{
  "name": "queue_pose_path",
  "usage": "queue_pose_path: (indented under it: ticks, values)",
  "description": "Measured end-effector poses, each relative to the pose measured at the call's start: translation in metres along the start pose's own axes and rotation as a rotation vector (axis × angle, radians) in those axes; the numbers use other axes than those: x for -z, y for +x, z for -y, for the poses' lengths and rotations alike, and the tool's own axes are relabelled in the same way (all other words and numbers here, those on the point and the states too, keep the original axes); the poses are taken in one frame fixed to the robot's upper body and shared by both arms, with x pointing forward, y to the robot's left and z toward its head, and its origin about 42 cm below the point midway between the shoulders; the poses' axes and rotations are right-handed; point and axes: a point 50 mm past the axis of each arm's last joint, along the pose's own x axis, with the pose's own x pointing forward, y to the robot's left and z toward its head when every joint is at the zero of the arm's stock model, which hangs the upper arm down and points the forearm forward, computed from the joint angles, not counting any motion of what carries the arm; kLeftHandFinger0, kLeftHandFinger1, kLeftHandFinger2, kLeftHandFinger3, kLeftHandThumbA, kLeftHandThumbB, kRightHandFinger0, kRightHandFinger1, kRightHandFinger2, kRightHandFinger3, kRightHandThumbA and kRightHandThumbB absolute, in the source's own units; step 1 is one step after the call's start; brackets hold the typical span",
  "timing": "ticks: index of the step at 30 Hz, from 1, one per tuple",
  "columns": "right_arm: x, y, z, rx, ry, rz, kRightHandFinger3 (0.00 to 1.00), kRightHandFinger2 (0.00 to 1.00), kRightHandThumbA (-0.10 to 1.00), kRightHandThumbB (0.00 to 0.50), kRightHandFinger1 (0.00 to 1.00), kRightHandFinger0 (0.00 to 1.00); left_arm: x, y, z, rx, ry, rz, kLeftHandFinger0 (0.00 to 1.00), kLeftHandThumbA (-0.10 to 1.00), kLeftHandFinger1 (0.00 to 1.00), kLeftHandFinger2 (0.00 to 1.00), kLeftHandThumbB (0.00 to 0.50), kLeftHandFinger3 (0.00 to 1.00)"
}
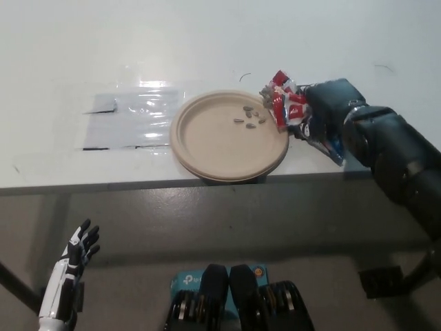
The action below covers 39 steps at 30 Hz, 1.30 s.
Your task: The robot picks up a small bag of sunflower seeds on the right hand side and take it to the empty plate on the left hand side then pours some sunflower seeds on to the plate.
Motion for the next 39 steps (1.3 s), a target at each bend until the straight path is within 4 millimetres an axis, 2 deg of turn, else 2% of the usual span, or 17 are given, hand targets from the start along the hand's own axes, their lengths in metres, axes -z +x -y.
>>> queue_pose_path:
  ticks: [3, 5, 7, 10, 12, 13, 15, 18, 20, 21, 25, 26, 28, 30, 33, 34, 39]
  values:
    - [0.0, -0.001, -0.002, 0.058, -0.056, 0.017, 0.32, 0.07, 1.0, 0.069, 0.0, 0.0, -0.001, 0.001, 0.0, 0.002, 0.002, 0.002, 1.0, 1.0, 1.0, 0.99, 0.229, 1.0]
    - [-0.001, -0.001, -0.001, 0.09, -0.083, 0.034, 0.33, 0.15, 1.0, 0.061, 0.03, 0.0, -0.001, 0.002, 0.0, 0.003, 0.003, 0.005, 1.0, 1.0, 1.0, 0.99, 0.229, 1.0]
    - [-0.001, -0.001, 0.0, 0.119, -0.095, 0.056, 0.32, 0.14, 1.0, 0.056, 0.0, 0.0, -0.002, 0.003, 0.0, 0.004, 0.004, 0.006, 1.0, 1.0, 1.0, 0.99, 0.223, 1.0]
    - [0.0, -0.003, 0.001, 0.164, -0.104, 0.084, 0.23, 0.09, 0.96, 0.007, 0.0, 0.0, -0.002, 0.003, -0.001, 0.007, 0.012, 0.006, 1.0, 1.0, 1.0, 1.0, 0.225, 1.0]
    - [0.0, -0.004, 0.001, 0.188, -0.122, 0.103, 0.23, 0.18, 0.91, 0.0, 0.03, 0.0, -0.002, 0.003, -0.002, 0.009, 0.017, 0.006, 1.0, 1.0, 1.0, 1.0, 0.224, 1.0]
    - [-0.001, -0.004, 0.002, 0.203, -0.134, 0.113, 0.17, 0.18, 0.79, 0.0, 0.02, 0.0, -0.002, 0.003, -0.002, 0.009, 0.018, 0.006, 1.0, 1.0, 1.0, 1.0, 0.221, 1.0]
    - [-0.002, -0.005, 0.003, 0.228, -0.154, 0.134, 0.16, 0.32, 0.68, 0.0, 0.07, 0.0, -0.002, 0.003, -0.002, 0.01, 0.018, 0.005, 1.0, 1.0, 1.0, 1.0, 0.211, 1.0]
    - [-0.005, -0.007, 0.004, 0.272, -0.173, 0.176, 0.26, 0.46, 0.53, 0.0, 0.1, 0.0, -0.002, 0.004, -0.002, 0.01, 0.018, 0.003, 1.0, 1.0, 1.0, 0.99, 0.19, 1.0]
    - [-0.008, -0.009, 0.005, 0.307, -0.186, 0.207, 0.41, 0.51, 0.53, 0.0, 0.16, 0.0, -0.002, 0.004, -0.002, 0.01, 0.018, 0.004, 1.0, 1.0, 1.0, 0.99, 0.183, 1.0]
    - [-0.01, -0.01, 0.006, 0.323, -0.188, 0.221, 0.46, 0.53, 0.43, 0.0, 0.2, 0.0, -0.002, 0.005, -0.002, 0.01, 0.019, 0.005, 1.0, 1.0, 1.0, 0.99, 0.169, 1.0]
    - [-0.018, -0.013, 0.017, 0.379, -0.119, 0.249, 0.5, 0.52, 0.5, 0.0, 0.25, 0.02, -0.004, 0.008, -0.002, 0.01, 0.019, 0.013, 1.0, 1.0, 1.0, 0.98, 0.141, 1.0]
    - [-0.019, -0.013, 0.02, 0.382, -0.1, 0.248, 0.46, 0.47, 0.51, 0.0, 0.23, 0.0, -0.005, 0.009, -0.002, 0.011, 0.019, 0.015, 1.0, 1.0, 1.0, 0.98, 0.139, 1.0]
    - [-0.02, -0.013, 0.029, 0.382, -0.05, 0.236, 0.37, 0.42, 0.46, 0.027, 0.22, 0.0, -0.006, 0.01, -0.002, 0.011, 0.018, 0.019, 1.0, 1.0, 1.0, 1.0, 0.139, 1.0]
    - [-0.02, -0.013, 0.033, 0.375, -0.039, 0.219, 0.31, 0.4, 0.31, 0.073, 0.22, 0.0, -0.006, 0.01, -0.002, 0.011, 0.018, 0.02, 1.0, 1.0, 1.0, 1.0, 0.138, 1.0]
    - [-0.02, -0.011, 0.033, 0.348, -0.036, 0.179, 0.44, 0.52, -0.03, 0.211, 0.33, 0.02, -0.006, 0.01, -0.002, 0.011, 0.019, 0.02, 1.0, 1.0, 1.0, 1.0, 0.126, 1.0]
    - [-0.02, -0.011, 0.032, 0.336, -0.036, 0.171, 0.5, 0.58, -0.09, 0.215, 0.39, 0.07, -0.006, 0.01, -0.002, 0.011, 0.019, 0.02, 1.0, 1.0, 1.0, 0.99, 0.127, 1.0]
    - [-0.019, -0.01, 0.028, 0.296, -0.036, 0.164, 0.59, 0.74, -0.1, 0.254, 0.41, 0.0, -0.006, 0.011, -0.002, 0.012, 0.019, 0.02, 1.0, 1.0, 1.0, 0.99, 0.131, 1.0]
